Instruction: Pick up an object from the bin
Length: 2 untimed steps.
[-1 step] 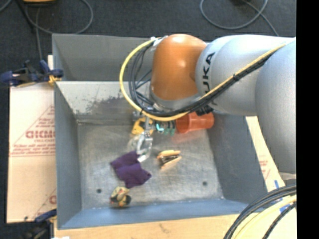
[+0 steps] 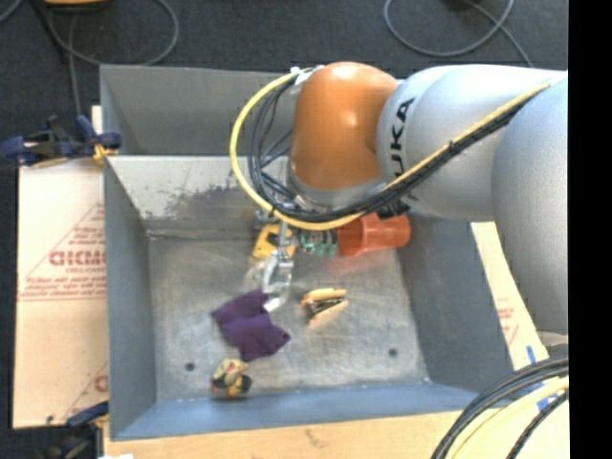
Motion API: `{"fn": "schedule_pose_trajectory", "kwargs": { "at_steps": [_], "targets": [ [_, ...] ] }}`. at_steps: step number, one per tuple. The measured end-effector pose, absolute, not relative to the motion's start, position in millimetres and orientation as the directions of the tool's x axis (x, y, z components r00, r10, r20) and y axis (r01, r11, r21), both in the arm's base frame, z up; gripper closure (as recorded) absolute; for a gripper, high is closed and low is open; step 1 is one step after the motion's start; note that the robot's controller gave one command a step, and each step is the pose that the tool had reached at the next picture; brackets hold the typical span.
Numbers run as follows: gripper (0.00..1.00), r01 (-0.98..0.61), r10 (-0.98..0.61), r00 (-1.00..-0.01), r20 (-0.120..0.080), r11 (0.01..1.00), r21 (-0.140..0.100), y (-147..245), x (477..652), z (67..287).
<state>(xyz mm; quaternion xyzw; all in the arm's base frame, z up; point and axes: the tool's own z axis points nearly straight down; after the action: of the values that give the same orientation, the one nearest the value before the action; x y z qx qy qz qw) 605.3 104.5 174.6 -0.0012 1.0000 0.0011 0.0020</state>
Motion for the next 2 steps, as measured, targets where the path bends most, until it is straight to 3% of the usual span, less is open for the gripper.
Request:
{"fn": "schedule_pose_trajectory", "kwargs": {
  "at_steps": [1, 2],
  "targets": [
    [0.0, 0.05, 0.05, -0.999, -0.005, 0.999, 0.002, 136.5, 565.9, 141.7],
    [1.0, -0.107, -0.107, -0.994, -0.003, 0.994, 0.001, 137.2, 566.6, 87.1]
  ]
}}
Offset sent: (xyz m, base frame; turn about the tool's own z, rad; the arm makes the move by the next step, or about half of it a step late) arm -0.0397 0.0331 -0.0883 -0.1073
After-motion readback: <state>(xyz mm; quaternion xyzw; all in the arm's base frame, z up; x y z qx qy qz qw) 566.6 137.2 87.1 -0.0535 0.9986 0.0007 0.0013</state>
